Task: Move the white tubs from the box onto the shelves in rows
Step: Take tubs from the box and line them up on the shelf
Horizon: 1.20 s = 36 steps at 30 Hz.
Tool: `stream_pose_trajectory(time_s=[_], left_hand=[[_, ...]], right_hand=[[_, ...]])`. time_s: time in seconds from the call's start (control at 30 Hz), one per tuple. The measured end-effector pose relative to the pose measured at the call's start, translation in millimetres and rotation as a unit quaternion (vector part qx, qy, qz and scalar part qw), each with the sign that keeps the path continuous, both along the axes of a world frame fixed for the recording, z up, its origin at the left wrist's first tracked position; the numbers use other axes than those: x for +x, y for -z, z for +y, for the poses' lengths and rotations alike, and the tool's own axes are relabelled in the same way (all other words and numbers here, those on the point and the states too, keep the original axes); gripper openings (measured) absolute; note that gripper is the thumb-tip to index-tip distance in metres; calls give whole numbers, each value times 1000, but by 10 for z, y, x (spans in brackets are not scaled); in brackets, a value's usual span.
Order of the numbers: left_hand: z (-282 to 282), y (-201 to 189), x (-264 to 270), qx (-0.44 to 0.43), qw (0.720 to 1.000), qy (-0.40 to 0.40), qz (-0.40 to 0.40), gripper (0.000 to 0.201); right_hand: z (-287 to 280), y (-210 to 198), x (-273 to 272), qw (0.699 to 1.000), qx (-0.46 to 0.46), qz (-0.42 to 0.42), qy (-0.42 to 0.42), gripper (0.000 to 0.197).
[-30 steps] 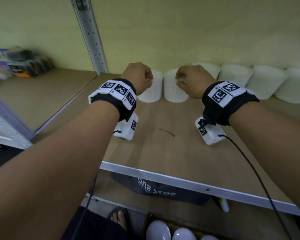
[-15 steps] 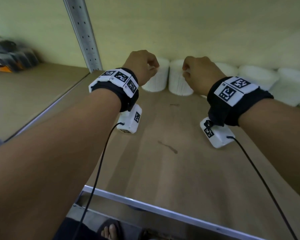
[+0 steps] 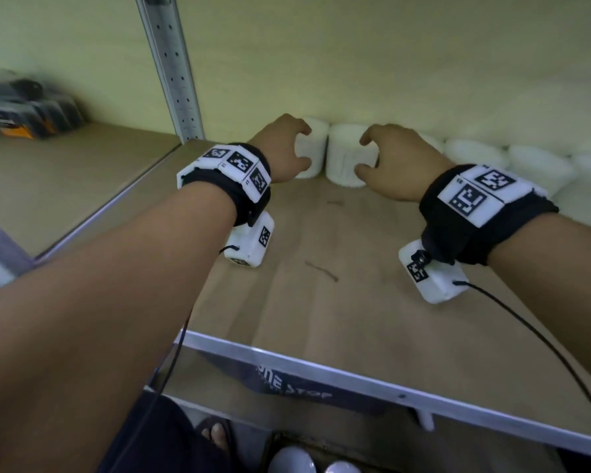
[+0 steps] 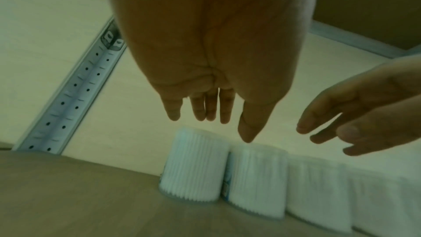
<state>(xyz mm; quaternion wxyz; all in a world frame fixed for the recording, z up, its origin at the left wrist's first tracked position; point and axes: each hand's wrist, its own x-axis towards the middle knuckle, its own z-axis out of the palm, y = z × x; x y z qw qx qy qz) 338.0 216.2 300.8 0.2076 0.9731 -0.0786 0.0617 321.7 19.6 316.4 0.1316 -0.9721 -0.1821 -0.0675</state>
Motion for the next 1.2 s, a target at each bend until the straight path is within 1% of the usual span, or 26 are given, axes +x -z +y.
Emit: stream_pose_trajectory(time_s=[0.17, 0.3, 0.4, 0.5, 0.6, 0.7, 0.87, 0.97, 1.07, 1.2], left_hand=[[-113, -132, -609, 4, 1000, 11, -13, 53], [-214, -182, -1237, -1, 1000, 27, 5, 47], [-278, -163, -1711, 3, 999, 40, 16, 43], [-347, -118, -2147, -1, 998, 54, 22, 41], [-430, -20, -2512, -4, 997, 68, 30, 37], [-483, 175, -2749, -15, 996, 71, 54, 32], [-542, 626, -2941, -27, 988, 74, 136, 27], [-569, 942, -2946, -3, 978, 73, 198, 30], [-585, 1262, -2916, 30, 961, 70, 265, 30], [-618, 1735, -2857, 72, 938, 82, 329, 33]], right_hand=[[-146, -81, -629, 1000, -14, 12, -1, 45], [-212, -106, -1207, 999, -18, 35, -2, 40], [-220, -40, -1635, 999, -16, 39, -6, 38], [-215, 46, -2037, 999, 8, 43, -9, 37], [-235, 182, -2386, 998, 23, 63, -4, 36], [-261, 425, -2645, 996, 21, 86, -2, 32], [-327, 963, -2847, 990, 26, 136, 0, 29], [-374, 1296, -2873, 982, 17, 187, 12, 30], [-409, 1632, -2878, 972, -2, 234, 27, 30], [-456, 2064, -2841, 948, -36, 311, 47, 31]])
